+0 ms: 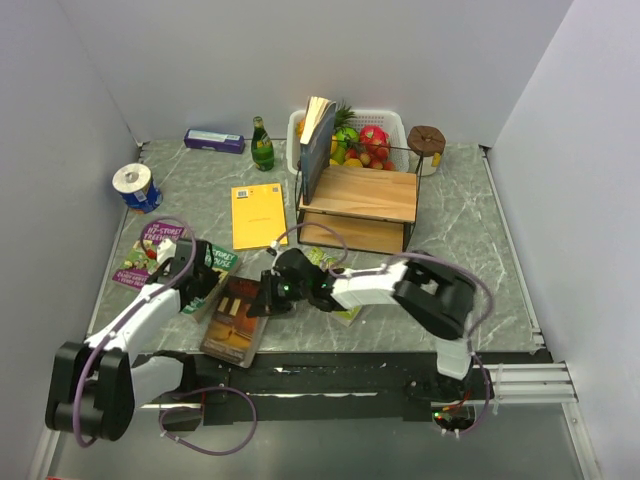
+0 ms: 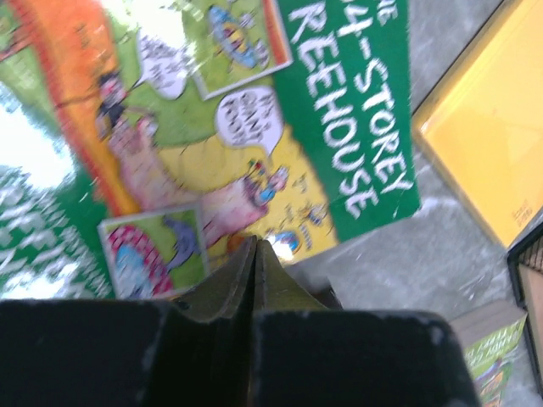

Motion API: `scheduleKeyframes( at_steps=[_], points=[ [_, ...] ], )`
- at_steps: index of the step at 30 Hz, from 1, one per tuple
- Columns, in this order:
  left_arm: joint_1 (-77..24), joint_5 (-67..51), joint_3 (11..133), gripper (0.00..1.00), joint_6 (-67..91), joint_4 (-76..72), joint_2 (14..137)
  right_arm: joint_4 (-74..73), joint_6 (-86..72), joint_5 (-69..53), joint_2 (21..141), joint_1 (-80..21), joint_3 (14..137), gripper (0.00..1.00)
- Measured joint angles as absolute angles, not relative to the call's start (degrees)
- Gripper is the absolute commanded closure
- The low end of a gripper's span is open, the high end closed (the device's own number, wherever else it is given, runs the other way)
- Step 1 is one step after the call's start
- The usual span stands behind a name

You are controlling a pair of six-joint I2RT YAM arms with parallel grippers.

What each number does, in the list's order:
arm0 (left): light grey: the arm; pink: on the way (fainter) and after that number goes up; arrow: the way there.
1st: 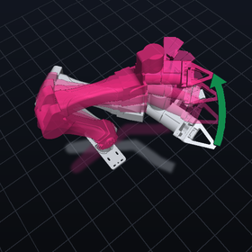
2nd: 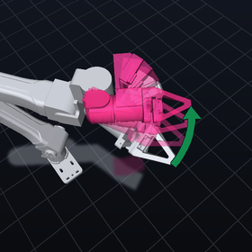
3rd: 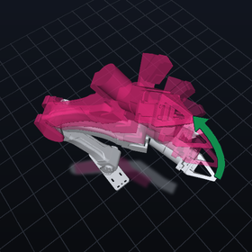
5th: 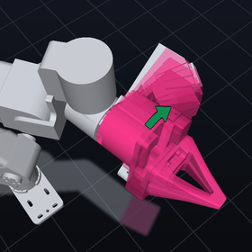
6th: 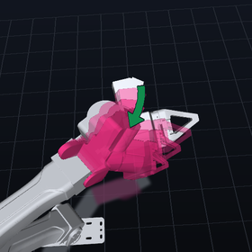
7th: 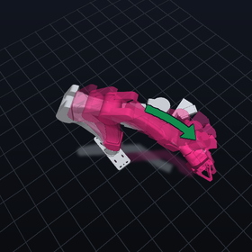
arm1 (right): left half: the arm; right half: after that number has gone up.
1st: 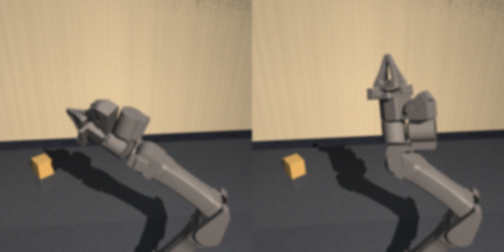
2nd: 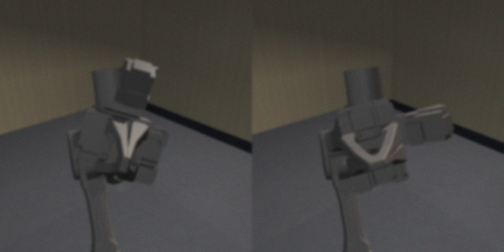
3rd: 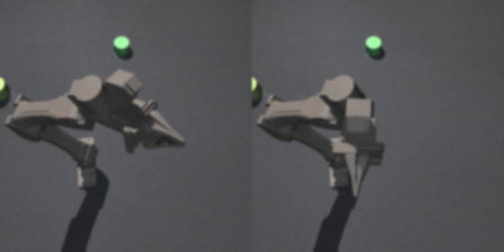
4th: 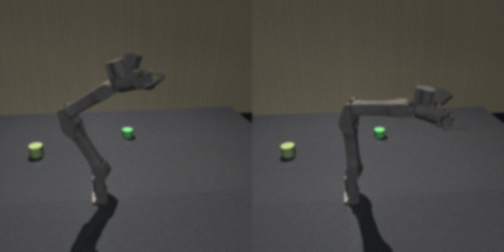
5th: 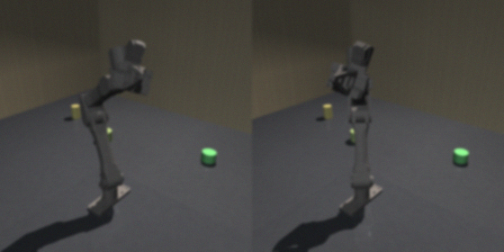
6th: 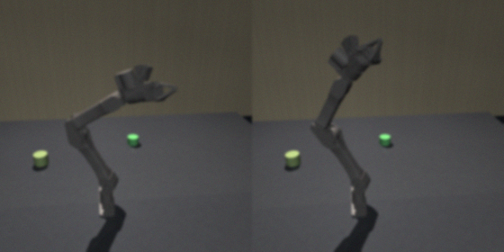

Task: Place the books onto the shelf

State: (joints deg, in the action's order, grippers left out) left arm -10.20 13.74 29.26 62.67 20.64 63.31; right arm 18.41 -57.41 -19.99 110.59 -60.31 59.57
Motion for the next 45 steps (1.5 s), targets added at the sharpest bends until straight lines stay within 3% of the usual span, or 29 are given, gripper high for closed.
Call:
scheduleKeyframes(
  at_steps=[9,12,15,23,30,45],
  points=[
    [-10.5,16.0,34.6,0.69,60.8,32.7,48.7,-1.3,-41.5,-13.6,83.4,-67.3,55.9,1.00],
    [-10.5,14.5,38.6,0.33,58.0,32.8,43.9,-7.4,-37.5,-13.2,76.5,-68.6,56.1,1.00],
    [-10.4,8.8,40.5,0.22,53.5,30.7,39.5,-14.8,-34.0,-12.7,70.3,-68.7,56.2,1.00],
    [-10.4,-22.6,38.7,0.23,47.5,16.8,31.7,-33.7,-25.5,-11.8,58.0,-67.2,66.0,1.00],
    [-10.5,-45.7,25.4,0.22,56.9,-5.6,30.1,-39.9,-20.5,-17.1,54.3,-61.2,74.7,1.00],
    [-12.8,-57.4,27.2,0.20,62.8,-25.1,29.1,-47.7,-16.6,-29.5,59.6,-55.9,75.6,1.00]
  ],
)
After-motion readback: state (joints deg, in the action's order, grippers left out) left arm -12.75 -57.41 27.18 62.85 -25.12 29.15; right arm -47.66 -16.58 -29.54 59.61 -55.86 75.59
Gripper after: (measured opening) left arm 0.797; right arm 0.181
